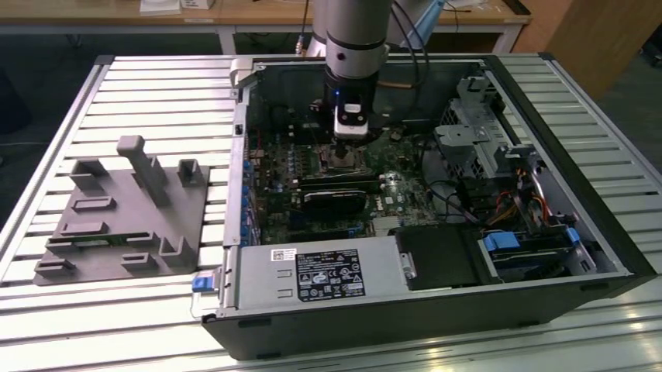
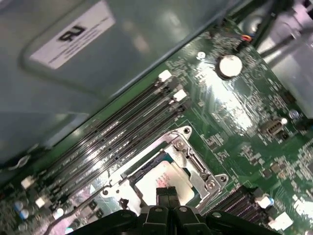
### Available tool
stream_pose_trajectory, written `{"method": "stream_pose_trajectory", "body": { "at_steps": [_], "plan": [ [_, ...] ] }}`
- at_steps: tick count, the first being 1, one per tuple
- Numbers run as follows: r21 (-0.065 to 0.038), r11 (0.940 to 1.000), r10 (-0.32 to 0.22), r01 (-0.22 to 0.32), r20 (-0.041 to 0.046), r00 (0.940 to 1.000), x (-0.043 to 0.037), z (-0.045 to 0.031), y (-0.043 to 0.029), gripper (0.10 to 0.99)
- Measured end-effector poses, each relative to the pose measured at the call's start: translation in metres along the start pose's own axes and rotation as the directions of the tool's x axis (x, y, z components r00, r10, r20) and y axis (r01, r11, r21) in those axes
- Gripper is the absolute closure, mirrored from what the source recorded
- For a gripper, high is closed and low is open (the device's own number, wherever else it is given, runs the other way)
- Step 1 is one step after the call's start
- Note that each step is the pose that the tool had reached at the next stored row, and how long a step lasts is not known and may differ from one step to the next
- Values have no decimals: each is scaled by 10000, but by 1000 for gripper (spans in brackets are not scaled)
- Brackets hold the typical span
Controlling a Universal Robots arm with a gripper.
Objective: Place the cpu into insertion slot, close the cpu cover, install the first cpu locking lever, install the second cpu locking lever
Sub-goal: 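Close the cpu cover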
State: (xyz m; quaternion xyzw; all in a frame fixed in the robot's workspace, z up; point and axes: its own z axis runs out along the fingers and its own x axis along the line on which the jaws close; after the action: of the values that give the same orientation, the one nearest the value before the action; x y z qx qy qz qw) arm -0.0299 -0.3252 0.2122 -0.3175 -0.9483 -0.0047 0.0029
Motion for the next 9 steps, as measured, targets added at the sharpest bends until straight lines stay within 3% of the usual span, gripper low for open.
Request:
{"method": "stream_pose_trajectory", "body": {
  "at_steps": [4, 9],
  "plan": [
    [6, 9974, -720, 720, -6, 9974, 0, 1, 0, 980],
    [13, 9867, -1623, 1623, -13, 9867, 0, 2, 0, 980]
  ]
}}
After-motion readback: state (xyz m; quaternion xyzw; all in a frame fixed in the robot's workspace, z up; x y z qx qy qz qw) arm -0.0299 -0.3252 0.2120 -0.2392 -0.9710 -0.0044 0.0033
